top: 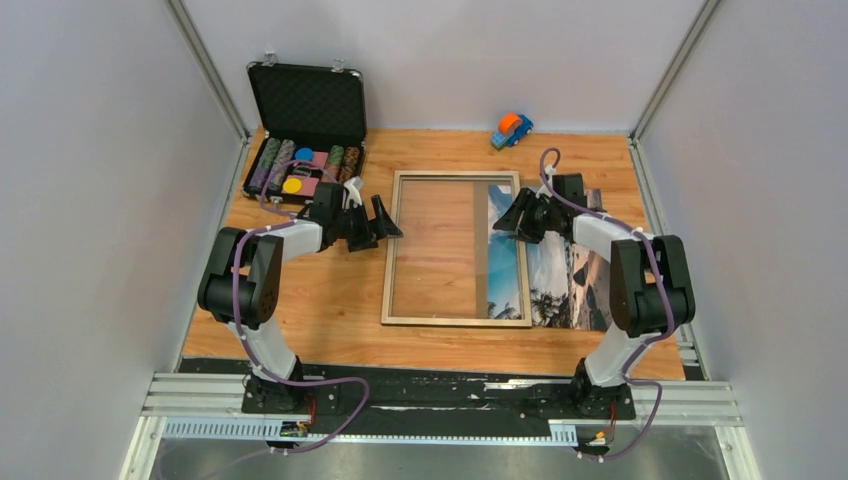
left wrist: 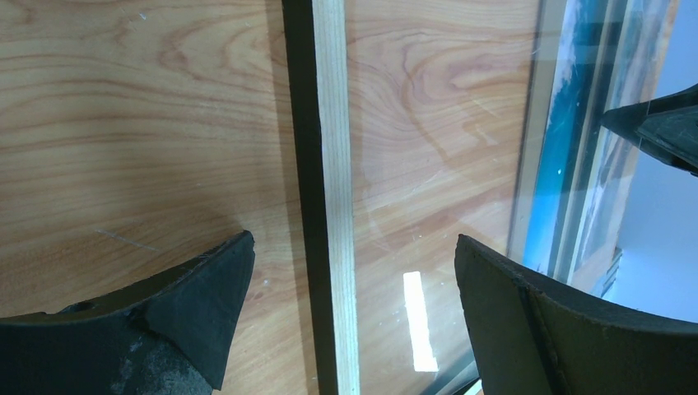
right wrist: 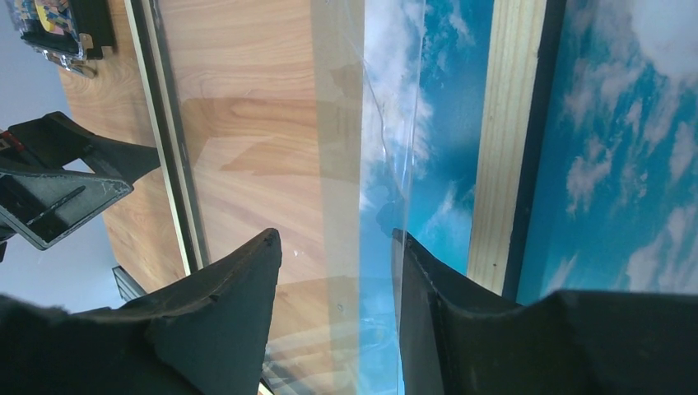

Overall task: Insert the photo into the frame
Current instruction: Place the photo frame item in the photo frame.

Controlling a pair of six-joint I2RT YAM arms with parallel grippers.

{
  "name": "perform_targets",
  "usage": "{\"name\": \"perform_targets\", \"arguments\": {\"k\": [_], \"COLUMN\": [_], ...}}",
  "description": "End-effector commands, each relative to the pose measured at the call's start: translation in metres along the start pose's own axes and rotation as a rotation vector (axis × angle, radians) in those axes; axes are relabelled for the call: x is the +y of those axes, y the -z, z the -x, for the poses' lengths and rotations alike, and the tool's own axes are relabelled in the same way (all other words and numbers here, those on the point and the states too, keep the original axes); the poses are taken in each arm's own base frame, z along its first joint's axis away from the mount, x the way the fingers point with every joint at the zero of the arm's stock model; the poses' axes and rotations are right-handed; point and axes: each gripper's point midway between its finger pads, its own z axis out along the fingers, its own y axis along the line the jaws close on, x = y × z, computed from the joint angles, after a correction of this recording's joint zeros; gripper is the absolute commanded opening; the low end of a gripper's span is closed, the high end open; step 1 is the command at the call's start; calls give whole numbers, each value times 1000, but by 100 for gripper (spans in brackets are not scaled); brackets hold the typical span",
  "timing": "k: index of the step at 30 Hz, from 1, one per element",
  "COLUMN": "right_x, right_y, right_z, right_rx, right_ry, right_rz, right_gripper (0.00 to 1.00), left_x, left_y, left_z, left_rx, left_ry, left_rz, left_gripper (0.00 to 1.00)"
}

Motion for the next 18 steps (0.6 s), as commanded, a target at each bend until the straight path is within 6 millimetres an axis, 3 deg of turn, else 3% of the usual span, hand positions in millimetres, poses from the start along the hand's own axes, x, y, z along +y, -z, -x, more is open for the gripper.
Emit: {"name": "perform_targets", "arguments": {"k": [1, 18], "right_x": [20, 16], "right_y": [13, 20], "right_z": [21, 26], "right_rx": [-68, -88], "right_ry": [69, 98], "right_rz": [20, -28], "right_gripper": [51, 51], "left_x": [-6, -7], "left_y": [5, 6], "left_z": [9, 10], "left_rx": [-18, -22], "left_ry": [-17, -22], "left_rz": [-10, -11], "left_gripper": [100, 100]}}
